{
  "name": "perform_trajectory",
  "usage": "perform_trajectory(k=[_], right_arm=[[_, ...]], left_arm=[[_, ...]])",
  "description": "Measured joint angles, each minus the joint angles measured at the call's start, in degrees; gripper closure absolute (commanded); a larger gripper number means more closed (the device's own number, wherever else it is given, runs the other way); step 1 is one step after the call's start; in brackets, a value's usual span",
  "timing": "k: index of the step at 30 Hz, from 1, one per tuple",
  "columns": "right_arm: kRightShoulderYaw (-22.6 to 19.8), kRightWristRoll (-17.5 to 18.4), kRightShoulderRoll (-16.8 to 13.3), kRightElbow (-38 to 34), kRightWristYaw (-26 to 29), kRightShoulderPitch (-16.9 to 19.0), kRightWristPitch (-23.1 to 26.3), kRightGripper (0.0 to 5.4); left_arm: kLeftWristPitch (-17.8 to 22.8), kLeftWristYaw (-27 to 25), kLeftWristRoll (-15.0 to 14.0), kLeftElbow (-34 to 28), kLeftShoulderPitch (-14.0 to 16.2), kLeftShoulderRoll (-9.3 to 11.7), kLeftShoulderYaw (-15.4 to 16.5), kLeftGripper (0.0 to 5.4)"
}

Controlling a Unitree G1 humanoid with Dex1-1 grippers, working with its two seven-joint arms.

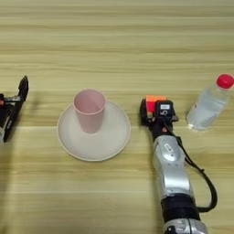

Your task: Move the objects on the table

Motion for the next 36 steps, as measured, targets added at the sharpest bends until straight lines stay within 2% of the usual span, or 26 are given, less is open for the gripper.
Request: perform_trajectory(k=[9, 22, 36], right_arm=[[1.9, -0.9, 0.2, -8.1, 0.0, 3.4, 1.6, 2.07], [8.4, -3.4, 0.0, -20.8, 2.8, 9.5, 6.1, 2.07], [12.7, -3.6, 0.1, -26.3, 6.3, 12.0, 10.2, 2.07]], left_arm=[[-0.1, 0.0, 0.0, 0.0, 0.0, -0.1, 0.0, 0.00], [-0.1, 0.2, 0.0, 0.0, 0.0, -0.7, 0.0, 0.00], [-0.1, 0.2, 0.0, 0.0, 0.0, -1.2, -0.4, 0.00]])
